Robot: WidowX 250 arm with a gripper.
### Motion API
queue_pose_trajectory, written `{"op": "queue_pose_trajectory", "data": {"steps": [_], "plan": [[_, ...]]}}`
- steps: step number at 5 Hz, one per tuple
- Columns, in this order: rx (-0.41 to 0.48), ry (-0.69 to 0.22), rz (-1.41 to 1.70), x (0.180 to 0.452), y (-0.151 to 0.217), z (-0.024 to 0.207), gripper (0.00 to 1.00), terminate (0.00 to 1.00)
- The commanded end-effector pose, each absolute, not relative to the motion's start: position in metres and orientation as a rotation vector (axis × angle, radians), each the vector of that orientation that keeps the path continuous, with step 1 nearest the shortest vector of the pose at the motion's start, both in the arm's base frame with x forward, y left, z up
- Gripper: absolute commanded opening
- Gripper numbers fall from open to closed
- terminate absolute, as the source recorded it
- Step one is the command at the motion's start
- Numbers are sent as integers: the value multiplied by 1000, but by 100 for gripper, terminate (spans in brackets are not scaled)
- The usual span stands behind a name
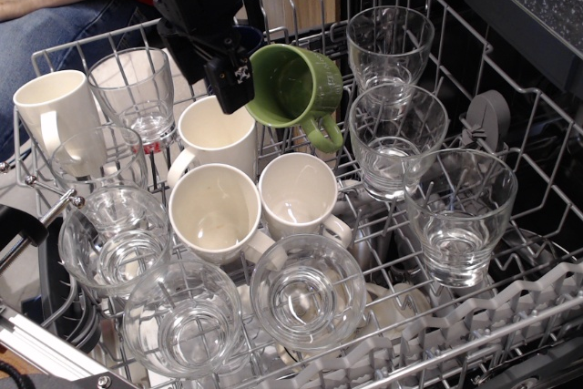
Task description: Pick up green mug
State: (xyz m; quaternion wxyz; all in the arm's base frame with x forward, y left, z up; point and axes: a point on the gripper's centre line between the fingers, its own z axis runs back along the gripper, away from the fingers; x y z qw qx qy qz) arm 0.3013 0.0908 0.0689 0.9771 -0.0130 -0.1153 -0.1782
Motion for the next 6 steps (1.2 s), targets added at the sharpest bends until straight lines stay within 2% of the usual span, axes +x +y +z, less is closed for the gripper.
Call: {"op": "queue_pose_trajectory", "data": {"steps": [1, 2, 5, 6], "plan": [[55, -432, -278, 356, 111, 71, 100, 0], [123, -455, -307, 378, 111, 56, 100, 0], [169, -527, -350, 404, 119, 33, 100, 0], [158, -516, -372, 399, 133, 42, 100, 0]]}}
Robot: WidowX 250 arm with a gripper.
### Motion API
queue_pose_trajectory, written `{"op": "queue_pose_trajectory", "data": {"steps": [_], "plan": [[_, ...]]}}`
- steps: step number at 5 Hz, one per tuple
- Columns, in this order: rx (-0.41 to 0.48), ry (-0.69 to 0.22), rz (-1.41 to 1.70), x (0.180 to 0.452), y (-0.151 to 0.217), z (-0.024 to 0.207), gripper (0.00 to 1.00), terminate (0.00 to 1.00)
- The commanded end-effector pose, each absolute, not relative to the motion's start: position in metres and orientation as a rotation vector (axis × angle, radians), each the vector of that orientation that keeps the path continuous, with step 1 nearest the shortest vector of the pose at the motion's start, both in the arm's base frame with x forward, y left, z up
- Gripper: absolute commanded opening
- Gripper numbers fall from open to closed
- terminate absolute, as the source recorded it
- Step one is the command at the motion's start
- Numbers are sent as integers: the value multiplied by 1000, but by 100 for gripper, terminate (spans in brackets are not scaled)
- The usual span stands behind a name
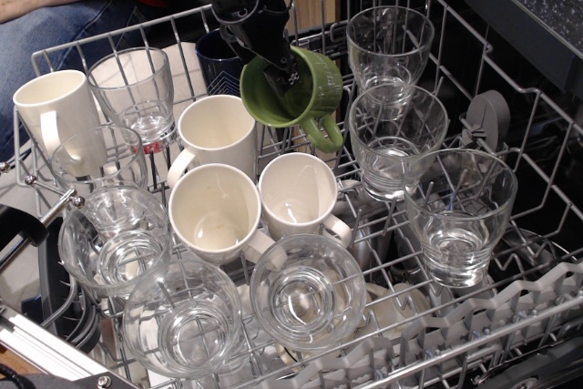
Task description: Pick up green mug
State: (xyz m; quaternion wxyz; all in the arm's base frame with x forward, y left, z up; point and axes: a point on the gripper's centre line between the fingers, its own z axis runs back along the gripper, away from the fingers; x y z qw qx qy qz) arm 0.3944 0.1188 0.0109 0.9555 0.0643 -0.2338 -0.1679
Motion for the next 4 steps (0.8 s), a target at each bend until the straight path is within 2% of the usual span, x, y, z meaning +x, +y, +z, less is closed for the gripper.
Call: {"op": "queue_pose_trajectory", "data": {"steps": [1, 2, 4], "plan": [[159, -531, -360, 401, 141, 57, 100, 0], [193, -569, -333, 415, 144, 52, 100, 0], [214, -619, -344, 422, 146, 23, 100, 0]]}}
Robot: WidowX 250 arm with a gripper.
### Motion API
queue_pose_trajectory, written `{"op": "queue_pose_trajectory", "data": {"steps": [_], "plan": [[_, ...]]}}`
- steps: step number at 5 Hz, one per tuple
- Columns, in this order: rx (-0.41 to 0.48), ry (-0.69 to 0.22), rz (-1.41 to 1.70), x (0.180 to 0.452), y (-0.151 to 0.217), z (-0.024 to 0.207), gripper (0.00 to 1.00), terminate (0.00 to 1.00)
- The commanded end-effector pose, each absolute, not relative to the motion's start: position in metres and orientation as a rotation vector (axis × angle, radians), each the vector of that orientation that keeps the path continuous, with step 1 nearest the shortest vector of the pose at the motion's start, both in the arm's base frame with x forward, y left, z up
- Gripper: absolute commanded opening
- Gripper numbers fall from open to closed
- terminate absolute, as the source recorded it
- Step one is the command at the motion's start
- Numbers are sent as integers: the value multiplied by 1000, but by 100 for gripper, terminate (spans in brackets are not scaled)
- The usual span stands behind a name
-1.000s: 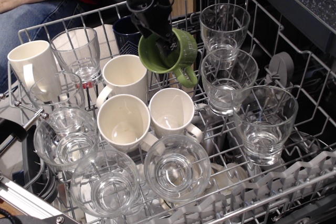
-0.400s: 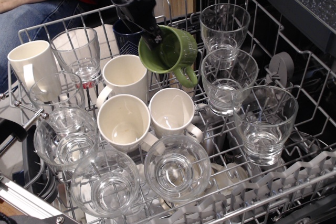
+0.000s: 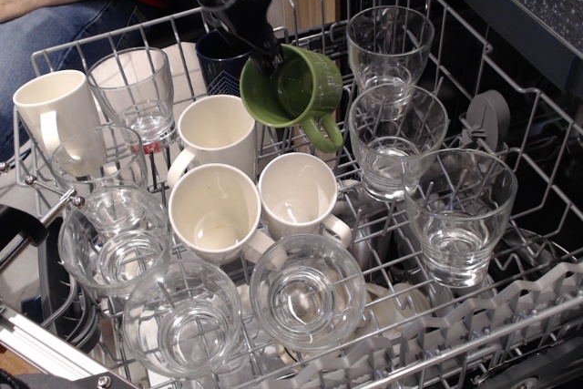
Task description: Pick up green mug
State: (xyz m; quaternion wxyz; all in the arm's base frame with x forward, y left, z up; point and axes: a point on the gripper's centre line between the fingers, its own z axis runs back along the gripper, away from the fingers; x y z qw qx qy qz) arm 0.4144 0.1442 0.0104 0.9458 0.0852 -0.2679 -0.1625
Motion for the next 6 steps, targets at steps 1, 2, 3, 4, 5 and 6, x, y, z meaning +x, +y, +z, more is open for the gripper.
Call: {"op": "queue_pose_trajectory", "data": {"steps": [1, 2, 3, 4, 5, 6], "plan": [[225, -653, -331, 432, 146, 15, 100, 0], [222, -694, -278, 452, 152, 16, 0, 0], [211, -644, -277, 457, 153, 28, 0, 0], [198, -569, -251, 453, 147, 41, 0, 0], [111, -542, -204, 448, 144, 55, 0, 0], [25, -497, -139, 448, 141, 88, 0, 0]]}}
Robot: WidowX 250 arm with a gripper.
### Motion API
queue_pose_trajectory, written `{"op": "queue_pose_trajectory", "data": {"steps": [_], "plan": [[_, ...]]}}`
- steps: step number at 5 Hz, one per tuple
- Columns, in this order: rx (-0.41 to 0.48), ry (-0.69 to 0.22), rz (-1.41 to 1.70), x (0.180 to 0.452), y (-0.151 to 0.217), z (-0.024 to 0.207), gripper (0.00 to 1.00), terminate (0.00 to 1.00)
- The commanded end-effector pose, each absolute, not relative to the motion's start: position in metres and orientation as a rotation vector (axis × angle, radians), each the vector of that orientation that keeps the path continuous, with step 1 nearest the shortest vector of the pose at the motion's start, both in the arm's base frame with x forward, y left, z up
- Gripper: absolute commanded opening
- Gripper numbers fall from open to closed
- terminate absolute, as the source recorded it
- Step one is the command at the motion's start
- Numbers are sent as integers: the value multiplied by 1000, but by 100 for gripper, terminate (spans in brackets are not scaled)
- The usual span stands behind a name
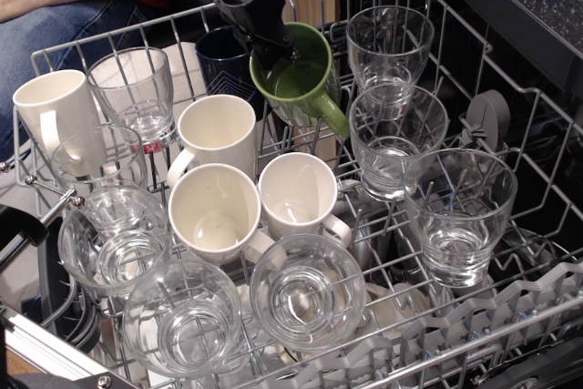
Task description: Pick up green mug
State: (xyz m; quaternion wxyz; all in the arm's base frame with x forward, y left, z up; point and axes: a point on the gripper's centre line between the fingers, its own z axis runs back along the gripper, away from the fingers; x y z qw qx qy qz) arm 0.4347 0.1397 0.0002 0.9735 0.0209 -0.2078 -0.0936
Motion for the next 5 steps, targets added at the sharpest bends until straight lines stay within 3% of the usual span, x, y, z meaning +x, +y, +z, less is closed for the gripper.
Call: {"op": "queue_pose_trajectory", "data": {"steps": [1, 3, 4, 5], "plan": [[-49, -444, -101, 450, 143, 119, 0, 0], [-98, -304, -56, 445, 138, 178, 0, 0], [-67, -222, -77, 439, 137, 198, 0, 0], [-19, -182, -93, 430, 137, 201, 0, 100]]}}
